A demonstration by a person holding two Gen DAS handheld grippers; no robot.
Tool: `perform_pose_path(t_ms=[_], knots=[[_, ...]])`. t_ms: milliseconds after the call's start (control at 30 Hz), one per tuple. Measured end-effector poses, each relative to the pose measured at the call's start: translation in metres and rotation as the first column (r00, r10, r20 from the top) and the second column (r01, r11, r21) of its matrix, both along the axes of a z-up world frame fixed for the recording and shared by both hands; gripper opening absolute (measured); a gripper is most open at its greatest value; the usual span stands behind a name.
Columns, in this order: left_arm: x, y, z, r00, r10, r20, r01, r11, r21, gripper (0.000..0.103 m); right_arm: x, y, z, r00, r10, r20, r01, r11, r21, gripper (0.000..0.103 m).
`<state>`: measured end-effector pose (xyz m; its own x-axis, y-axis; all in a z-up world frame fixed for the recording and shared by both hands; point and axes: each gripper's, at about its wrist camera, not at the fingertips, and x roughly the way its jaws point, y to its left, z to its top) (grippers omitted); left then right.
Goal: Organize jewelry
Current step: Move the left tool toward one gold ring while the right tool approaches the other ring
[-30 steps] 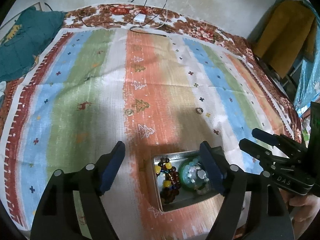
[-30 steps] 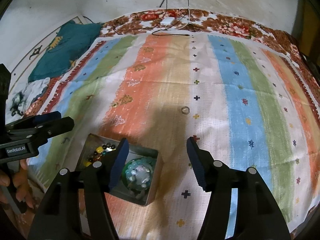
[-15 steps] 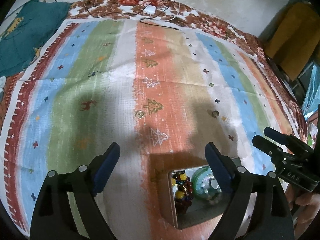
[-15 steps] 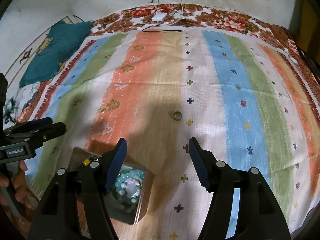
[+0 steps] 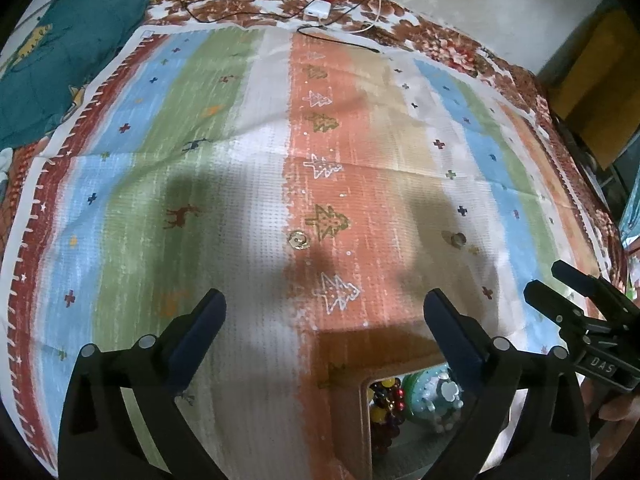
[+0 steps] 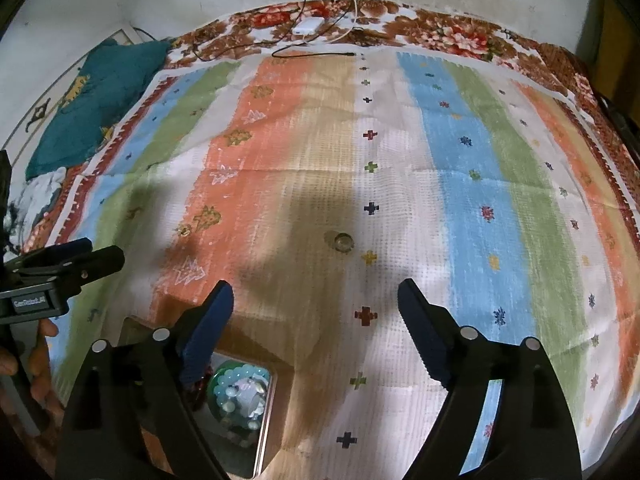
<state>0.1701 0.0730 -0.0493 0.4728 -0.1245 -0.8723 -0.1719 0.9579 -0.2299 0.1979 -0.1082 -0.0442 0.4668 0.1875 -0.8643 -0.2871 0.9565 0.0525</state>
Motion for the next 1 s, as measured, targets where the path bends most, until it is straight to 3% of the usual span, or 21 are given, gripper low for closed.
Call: perform_pose_path(t_ms=[1000], knots=[[0.033,-0.003,-0.022,0.998,-0.027,-0.054,0.029,0.999,0.039,0.097,0.037,0.011,-0.029,0.999,-0.004,-0.053,0.002,0.999,-0.050,0.086]])
